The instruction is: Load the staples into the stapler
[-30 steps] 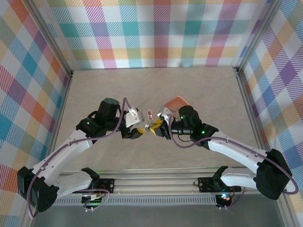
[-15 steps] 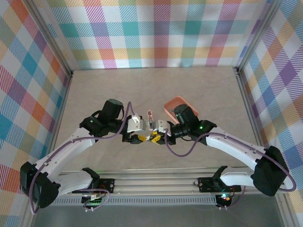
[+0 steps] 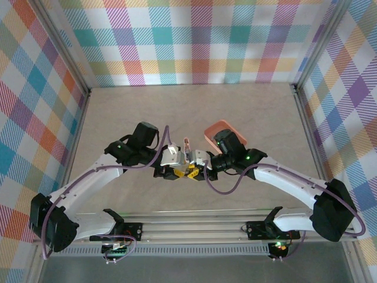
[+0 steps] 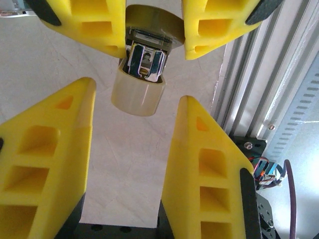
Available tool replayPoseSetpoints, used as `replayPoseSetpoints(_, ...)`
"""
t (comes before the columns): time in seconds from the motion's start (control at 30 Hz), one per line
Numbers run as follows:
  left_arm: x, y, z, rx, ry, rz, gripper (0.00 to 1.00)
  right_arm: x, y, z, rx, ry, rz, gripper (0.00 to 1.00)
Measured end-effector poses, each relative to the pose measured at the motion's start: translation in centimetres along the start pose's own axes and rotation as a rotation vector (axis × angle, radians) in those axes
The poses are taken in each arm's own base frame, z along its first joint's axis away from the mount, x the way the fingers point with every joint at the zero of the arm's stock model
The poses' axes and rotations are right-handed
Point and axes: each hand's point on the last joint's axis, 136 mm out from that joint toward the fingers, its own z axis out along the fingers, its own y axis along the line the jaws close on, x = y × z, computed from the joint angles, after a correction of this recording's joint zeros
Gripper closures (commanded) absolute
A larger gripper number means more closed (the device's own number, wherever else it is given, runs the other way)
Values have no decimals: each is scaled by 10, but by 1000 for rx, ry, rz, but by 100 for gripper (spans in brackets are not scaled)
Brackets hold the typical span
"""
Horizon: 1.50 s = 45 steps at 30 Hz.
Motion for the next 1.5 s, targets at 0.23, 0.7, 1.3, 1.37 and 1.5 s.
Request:
replayPoseSetpoints(0.23, 3, -3, 4, 28, 6, -2, 70, -4, 0, 0, -2, -17, -11, 99)
replayPoseSetpoints(0.7, -4, 7, -11, 14, -25, -16, 88, 11, -3, -16, 47, -105, 6, 97)
replayPoseSetpoints(1.3, -25, 17, -45, -21, -101, -74, 88, 58, -24, -20, 201, -11, 199, 42)
replayPoseSetpoints(1.37, -23, 17, -45, -22, -89, -80, 87, 59, -25, -22, 219, 4, 229, 38)
replayPoseSetpoints(1.5, -20, 17, -44, -25, -75, -89, 87, 42, -30, -31, 254, -19, 242, 35)
